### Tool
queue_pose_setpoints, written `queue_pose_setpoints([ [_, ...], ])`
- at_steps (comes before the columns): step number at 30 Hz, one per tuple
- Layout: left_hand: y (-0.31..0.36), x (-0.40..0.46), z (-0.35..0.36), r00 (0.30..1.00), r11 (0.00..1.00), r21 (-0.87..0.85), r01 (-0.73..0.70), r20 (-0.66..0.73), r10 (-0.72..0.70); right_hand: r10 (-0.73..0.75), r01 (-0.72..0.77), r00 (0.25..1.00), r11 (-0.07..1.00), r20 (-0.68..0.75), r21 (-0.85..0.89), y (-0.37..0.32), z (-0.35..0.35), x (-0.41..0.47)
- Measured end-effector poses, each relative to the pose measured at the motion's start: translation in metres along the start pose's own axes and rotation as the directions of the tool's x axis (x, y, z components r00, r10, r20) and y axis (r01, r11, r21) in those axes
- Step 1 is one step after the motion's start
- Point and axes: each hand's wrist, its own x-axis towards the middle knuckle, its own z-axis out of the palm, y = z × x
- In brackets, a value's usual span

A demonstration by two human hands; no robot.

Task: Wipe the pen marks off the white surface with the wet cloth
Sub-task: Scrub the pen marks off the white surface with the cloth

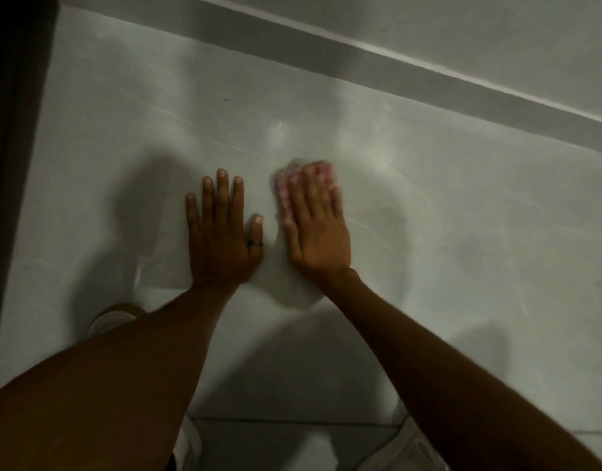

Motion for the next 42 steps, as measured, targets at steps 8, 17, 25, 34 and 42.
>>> queue_pose_setpoints([
  [8, 0.002, 0.001, -0.002, 1.0, 1.0, -0.013, 0.003, 0.004, -0.003, 0.09, -0.09, 0.995, 0.996, -0.045, -0.005, 0.012, -0.006, -0.013],
  [17, 0.004, 0.0, -0.001, 1.0, 1.0, 0.005, -0.001, 0.02, 0.001, -0.254, 0.254, 0.967, 0.967, 0.022, -0.012, -0.013, -0.004, 0.02],
  [25, 0.002, 0.0, 0.0, 1.0, 0.999, 0.031, -0.011, 0.01, 0.01, -0.147, 0.147, 0.989, 0.989, -0.009, -0.003, -0.022, -0.007, 0.048],
  [34, 0.002, 0.0, -0.001, 1.0, 0.999, 0.034, 0.002, 0.028, -0.003, 0.068, -0.067, 0.996, 0.997, -0.065, 0.026, -0.022, -0.007, 0.037],
  [42, 0.002, 0.001, 0.0, 0.999, 0.998, 0.055, 0.018, 0.042, -0.02, 0.193, -0.189, 0.975, 0.981, -0.108, 0.049, -0.03, -0.006, 0.025],
])
